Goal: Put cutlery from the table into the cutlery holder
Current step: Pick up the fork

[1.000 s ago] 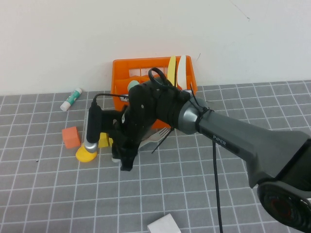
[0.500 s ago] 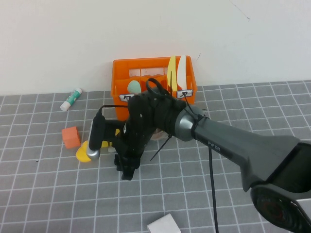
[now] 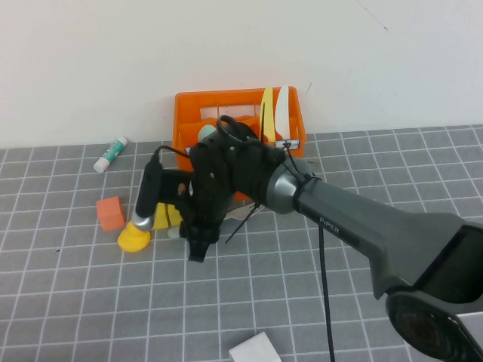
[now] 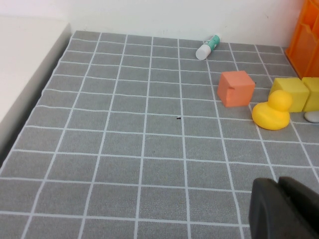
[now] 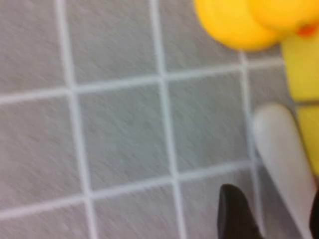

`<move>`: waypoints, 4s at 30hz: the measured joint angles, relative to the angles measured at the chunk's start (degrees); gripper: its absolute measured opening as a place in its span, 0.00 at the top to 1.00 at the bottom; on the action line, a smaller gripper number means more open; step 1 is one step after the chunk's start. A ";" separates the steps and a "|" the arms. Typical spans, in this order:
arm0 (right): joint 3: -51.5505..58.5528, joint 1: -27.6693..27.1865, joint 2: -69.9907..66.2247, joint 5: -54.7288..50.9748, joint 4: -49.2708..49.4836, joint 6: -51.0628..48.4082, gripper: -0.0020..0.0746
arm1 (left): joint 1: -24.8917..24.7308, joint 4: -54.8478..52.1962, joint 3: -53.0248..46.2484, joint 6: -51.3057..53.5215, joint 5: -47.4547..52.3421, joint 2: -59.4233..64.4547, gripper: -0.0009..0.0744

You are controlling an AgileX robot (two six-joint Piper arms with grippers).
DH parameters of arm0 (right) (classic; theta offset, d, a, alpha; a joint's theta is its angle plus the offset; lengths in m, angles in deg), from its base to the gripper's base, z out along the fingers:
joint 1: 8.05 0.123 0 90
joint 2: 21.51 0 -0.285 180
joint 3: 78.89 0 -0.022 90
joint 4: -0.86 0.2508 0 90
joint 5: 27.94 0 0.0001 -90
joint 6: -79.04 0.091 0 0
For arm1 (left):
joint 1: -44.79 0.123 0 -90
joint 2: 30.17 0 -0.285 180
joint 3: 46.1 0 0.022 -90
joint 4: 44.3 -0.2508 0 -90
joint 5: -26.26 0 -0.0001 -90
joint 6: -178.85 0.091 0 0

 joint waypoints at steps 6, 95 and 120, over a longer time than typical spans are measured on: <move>-0.35 -0.11 -0.14 -1.91 -6.64 4.12 0.56 | 0.00 0.00 0.00 0.00 0.00 0.00 0.99; -4.63 -2.03 -4.79 4.94 -4.68 17.93 0.72 | 0.00 0.00 0.00 0.24 0.00 0.00 0.99; -4.83 -0.80 -0.67 -15.81 0.64 9.98 0.78 | 0.00 0.00 0.00 0.24 0.00 0.00 0.99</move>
